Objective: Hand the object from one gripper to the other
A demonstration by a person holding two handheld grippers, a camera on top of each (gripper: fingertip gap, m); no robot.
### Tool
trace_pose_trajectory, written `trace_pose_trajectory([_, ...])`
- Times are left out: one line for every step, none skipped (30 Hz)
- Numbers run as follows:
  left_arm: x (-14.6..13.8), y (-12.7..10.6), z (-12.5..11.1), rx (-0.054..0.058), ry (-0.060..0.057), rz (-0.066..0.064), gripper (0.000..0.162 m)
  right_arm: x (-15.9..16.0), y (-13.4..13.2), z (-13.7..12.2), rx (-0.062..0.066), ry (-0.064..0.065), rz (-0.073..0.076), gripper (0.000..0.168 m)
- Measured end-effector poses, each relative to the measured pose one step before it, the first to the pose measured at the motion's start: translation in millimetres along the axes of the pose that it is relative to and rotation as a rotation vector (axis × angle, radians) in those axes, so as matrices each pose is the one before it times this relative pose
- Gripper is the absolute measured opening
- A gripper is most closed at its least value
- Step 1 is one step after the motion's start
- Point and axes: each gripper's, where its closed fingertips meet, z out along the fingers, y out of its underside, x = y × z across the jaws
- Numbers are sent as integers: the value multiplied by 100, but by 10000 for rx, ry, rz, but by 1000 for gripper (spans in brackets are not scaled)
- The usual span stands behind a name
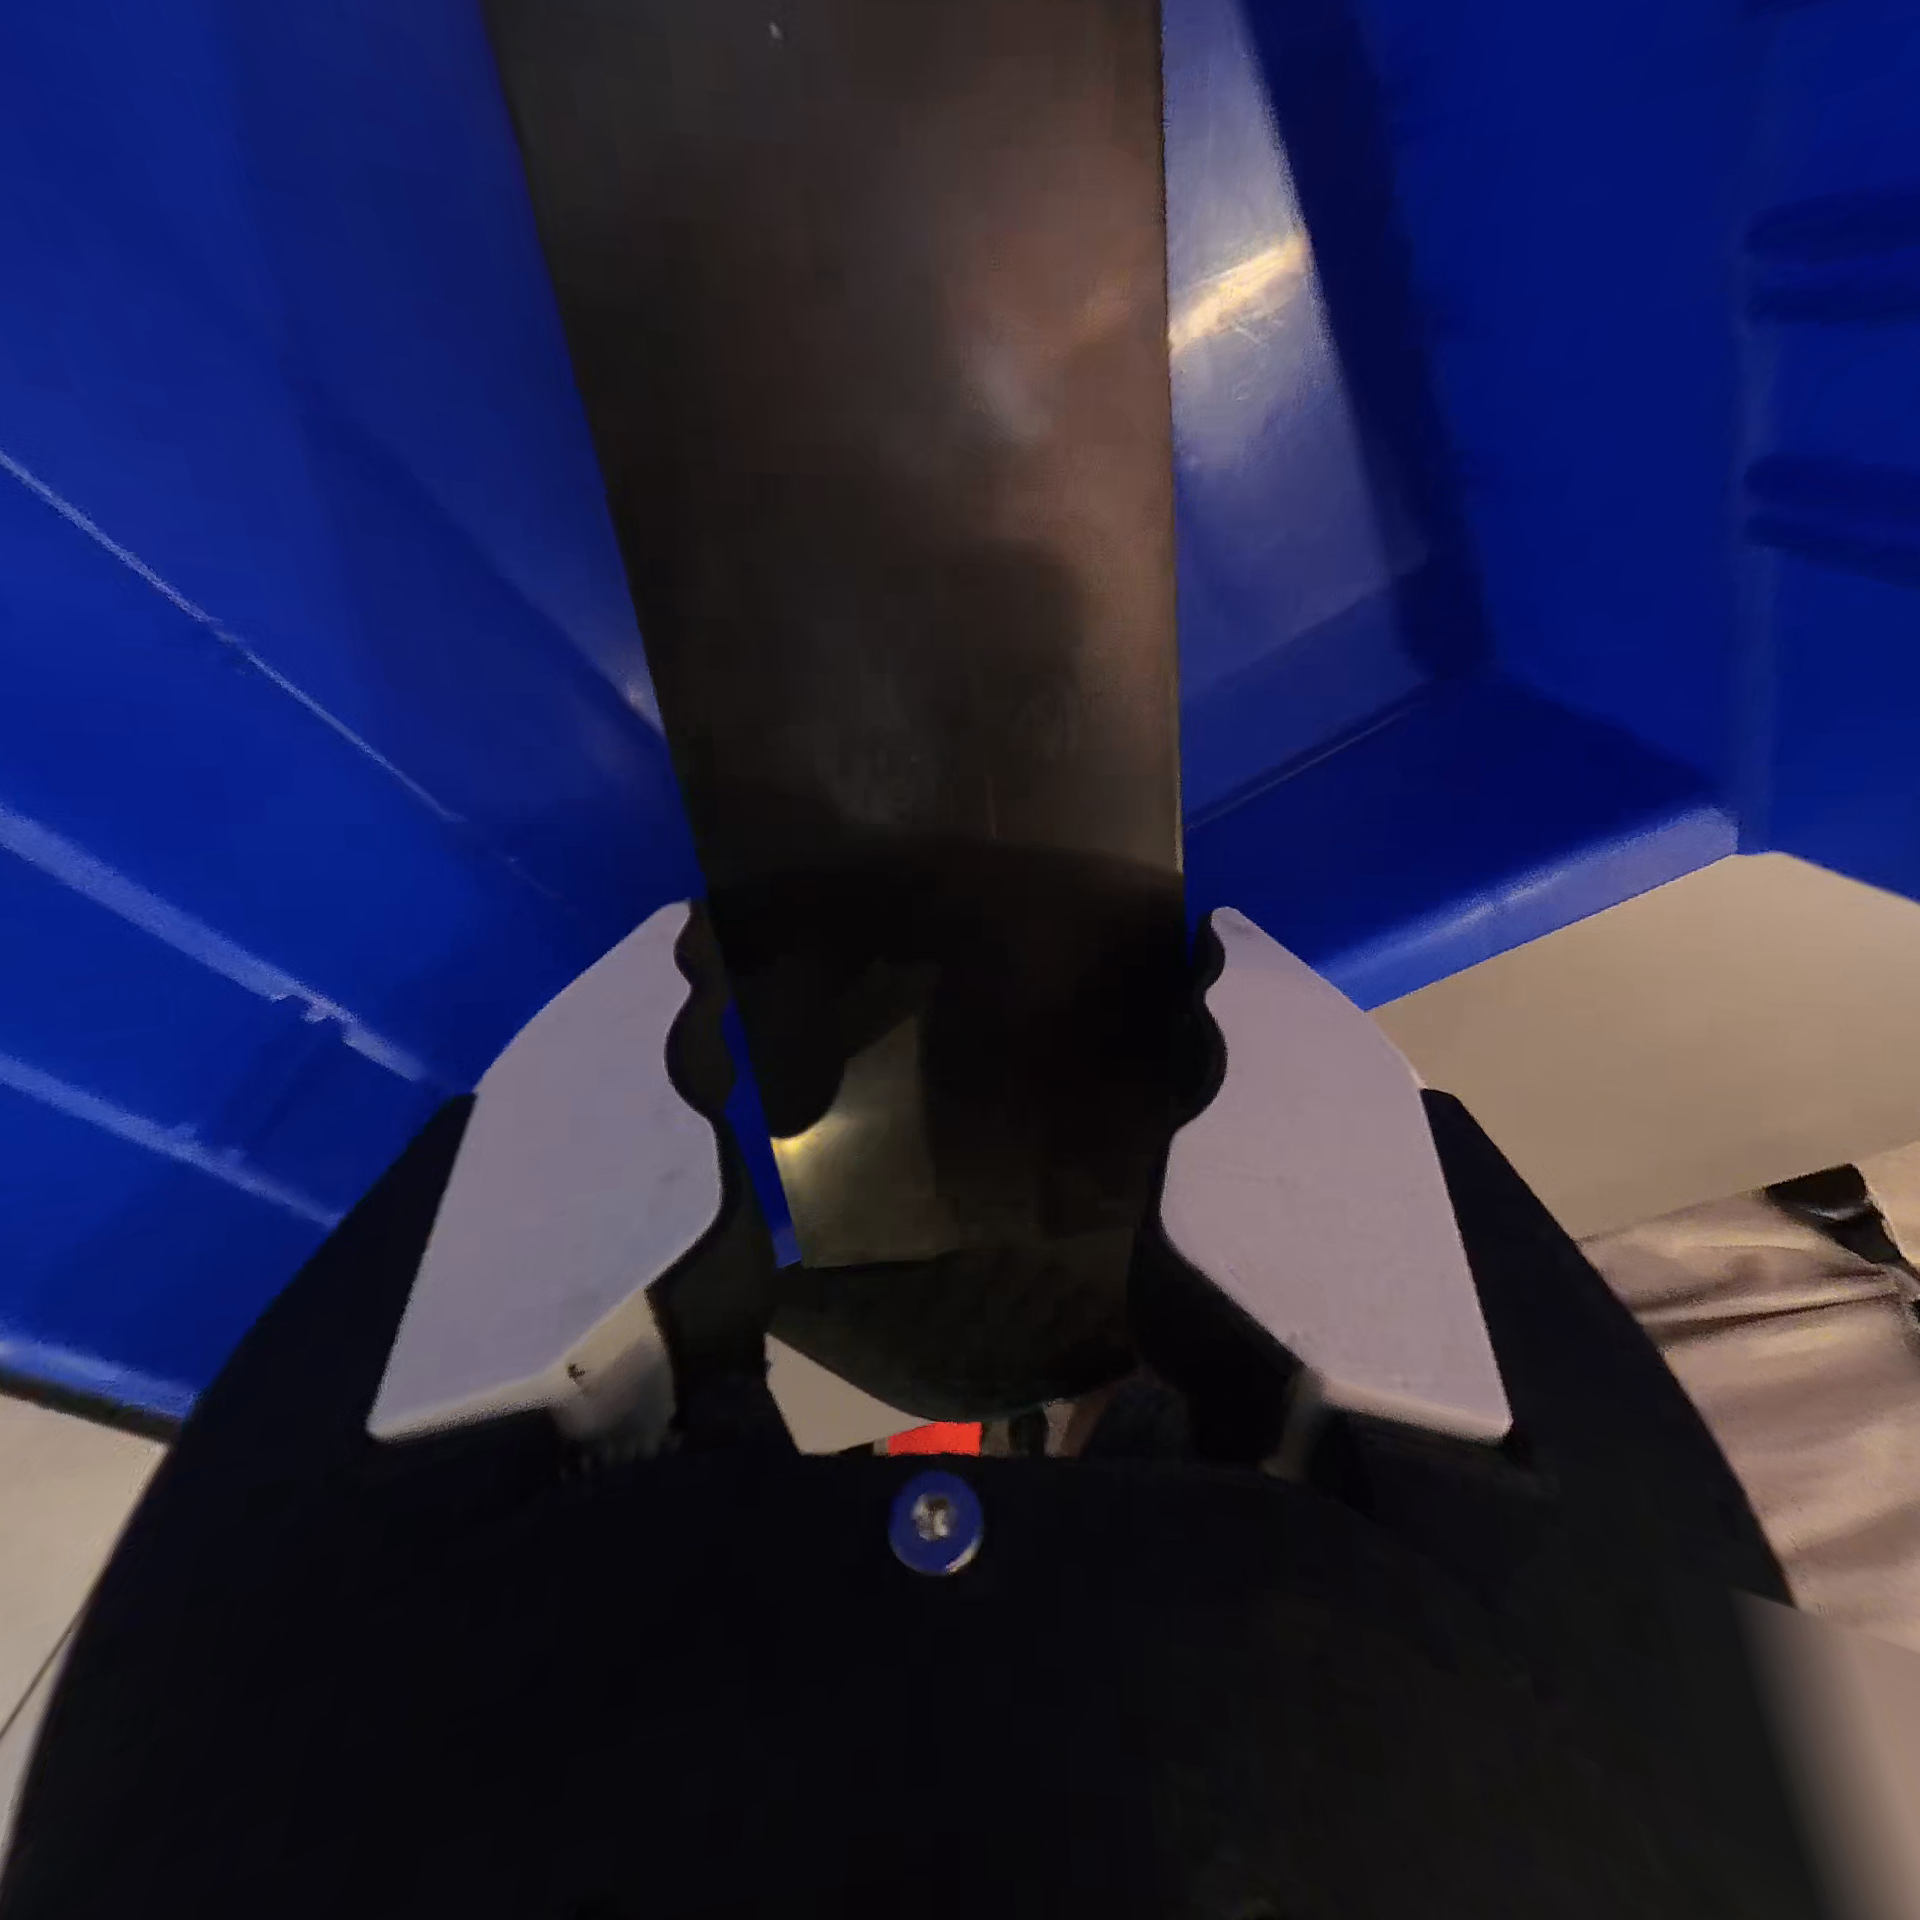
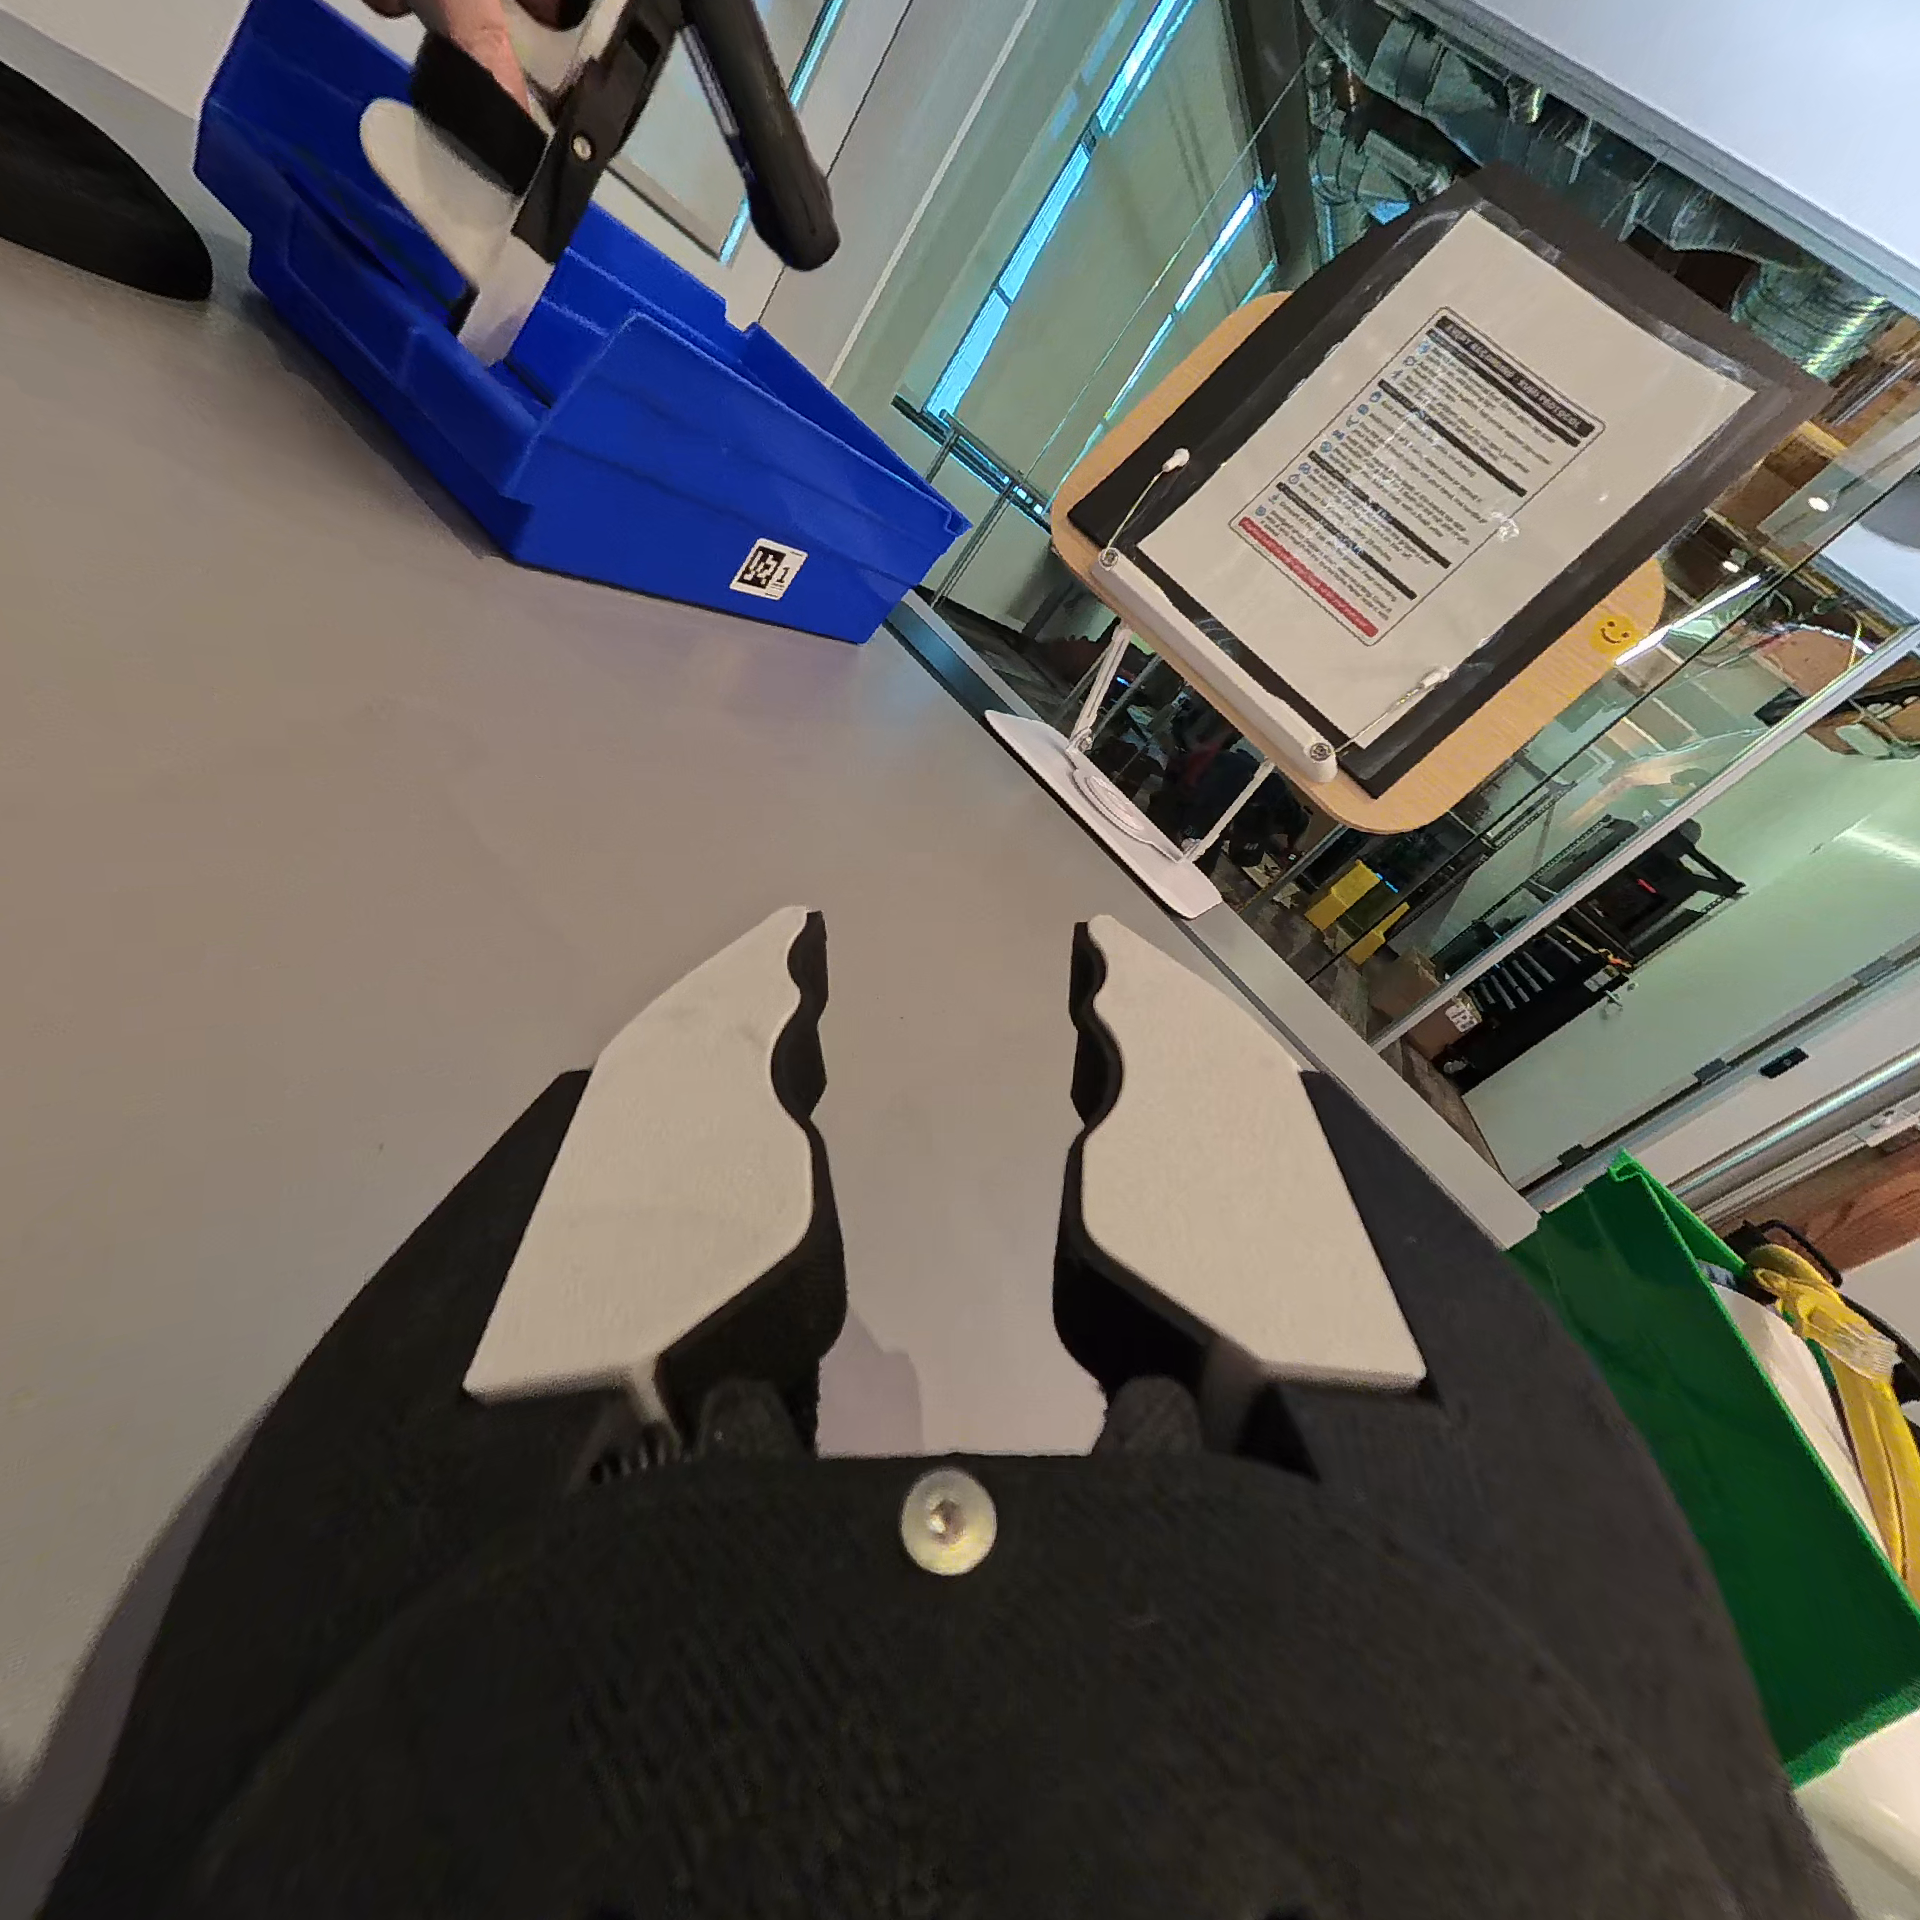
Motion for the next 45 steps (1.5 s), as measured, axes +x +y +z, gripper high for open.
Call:
trace_pose_trajectory([-169, -27, -345, 146, -105, 33, 84, -48, -10, 6, 0, -16, -28, 46])
trace_pose_trajectory([-90, -42, -397, 197, -34, 8, 84, -15, 18, 15, -6, -9, -23, 46])
trace_pose_trajectory([-24, -39, -428, 199, 31, 29, 84, -10, 20, 14, -8, -2, -19, 46])
trace_pose_trajectory([12, -35, -435, 221, 60, 71, 85, 13, 9, 5, -4, 1, -11, 46])
trace_pose_trajectory([26, -61, -439, 238, 79, 100, 85, -5, 0, 0, 0, -2, 3, 46])
trace_pose_trajectory([63, -47, -408, 236, 121, 74, 85, 3, -1, 0, 0, 4, 3, 46])
trace_pose_trajectory([98, 19, -357, 181, 172, 29, 85, 11, 1, -1, -1, 7, -4, 46])
trace_pose_trajectory([39, 44, -315, 165, 140, 37, 85, -3, 8, 6, -7, 7, -11, 46])
trace_pose_trajectory([-12, 28, -291, 152, 115, 25, 84, -3, 19, 26, -18, 7, -16, 46])
trace_pose_trajectory([-16, 30, -268, 141, 126, -6, 85, -4, 24, 27, -26, 9, -19, 46])
trace_pose_trajectory([-42, 38, -250, 134, 114, -20, 85, 4, 36, 21, -26, 13, -23, 46])
trace_pose_trajectory([-71, -11, -263, 146, 82, -21, 84, 1, 44, 24, -30, 17, -29, 45])
trace_pose_trajectory([-70, -11, -274, 145, 59, -19, 84, 9, 42, 21, -34, 19, -29, 45])
trace_pose_trajectory([-64, 6, -260, 134, 36, -3, 84, -15, 27, 15, -22, 5, -17, 45])
trace_pose_trajectory([-40, 56, -228, 89, 38, 11, 84, -23, 21, 22, -21, 2, -20, 45])
trace_pose_trajectory([-25, -14, -228, 126, 34, 27, 84, -10, 31, 26, -26, 6, -25, 45])
trace_pose_trajectory([52, -48, -213, 126, 80, 24, 84, 1, 47, 21, -33, 13, -37, 45])
trace_pose_trajectory([112, -49, -192, 122, 105, 28, 84, -6, 54, 24, -37, 16, -39, 45])
trace_pose_trajectory([120, -59, -202, 117, 96, 30, 84, -19, 21, 23, -26, 6, -29, 45])
trace_pose_trajectory([104, -61, -214, 121, 52, 38, 84, -40, 18, 19, -21, -4, -32, 45])
trace_pose_trajectory([101, -74, -235, 125, 27, 58, 84, -47, 16, 14, -16, -4, -37, 44])
trace_pose_trajectory([183, -48, -238, 111, 54, 69, 84, -44, 14, 16, -14, -5, -43, 44])
trace_pose_trajectory([258, -60, -250, 128, 77, 103, 84, -39, 21, 11, -20, -5, -50, 44])
trace_pose_trajectory([359, -85, -273, 141, 129, 129, 84, -54, 34, 24, -30, -7, -53, 44])
trace_pose_trajectory([410, -112, -295, 166, 154, 147, 84, -52, 40, 22, -40, -3, -58, 44])
trace_pose_trajectory([462, -153, -340, 194, 156, 154, 84, -49, 49, 32, -38, -1, -61, 44])
trace_pose_trajectory([506, -184, -354, 207, 168, 163, 84, -67, 19, 23, -27, -12, -57, 44])
trace_pose_trajectory([538, -215, -387, 219, 168, 183, 84, -65, 22, 26, -23, -6, -59, 44])
trace_pose_trajectory([410, -163, -397, 186, 67, 164, 84, -50, -9, 10, -13, 1, -51, 44])
trace_pose_trajectory([206, -59, -381, 131, -66, 125, 84, -50, -50, 8, 7, 7, -44, 44])
trace_pose_trajectory([387, -74, -400, 142, 38, 144, 84, -38, -118, 21, 24, 29, -72, 44])
trace_pose_trajectory([677, -138, -425, 203, 199, 182, 84, 17, -200, 14, 37, 102, -135, 44])
trace_pose_trajectory([539, -29, -473, 158, 77, 95, 84, 5, -321, 31, 75, 132, -162, 44])
trace_pose_trajectory([87, 83, -549, 108, -257, 26, 84, -109, -410, 57, 104, 97, -129, 44])
trace_pose_trajectory([-108, 42, -611, 138, -415, 54, 84, -175, -487, 92, 116, 68, -86, 44])
trace_pose_trajectory([182, -82, -657, 228, -200, 88, 84, -211, -531, 139, 114, 75, -63, 44])
trace_pose_trajectory([657, -240, -623, 307, 115, 147, 84, -249, -581, 186, 110, 82, -71, 44])
trace_pose_trajectory([925, -382, -516, 337, 265, 232, 84, -330, -633, 239, 112, 69, -105, 44])
trace_pose_trajectory([1000, -419, -336, 267, 259, 269, 84, -397, -639, 285, 96, 66, -166, 44])
trace_pose_trajectory([942, -377, -86, 139, 168, 274, 84, -420, -615, 352, 53, 92, -251, 43])
trace_pose_trajectory([808, -347, 165, 17, 51, 271, 84, -445, -558, 406, 1, 103, -333, 44])
trace_pose_trajectory([731, -356, 394, -86, -37, 272, 84, -442, -586, 412, -3, 123, -396, 44])
trace_pose_trajectory([757, -460, 587, -116, -58, 306, 84, -392, -642, 395, 3, 184, -426, 44])
trace_pose_trajectory([919, -593, 757, -93, 55, 315, 84, -362, -679, 380, 13, 189, -382, 45])
trace_pose_trajectory([1144, -685, 922, -87, 212, 310, 84, -374, -693, 341, 21, 183, -337, 46])
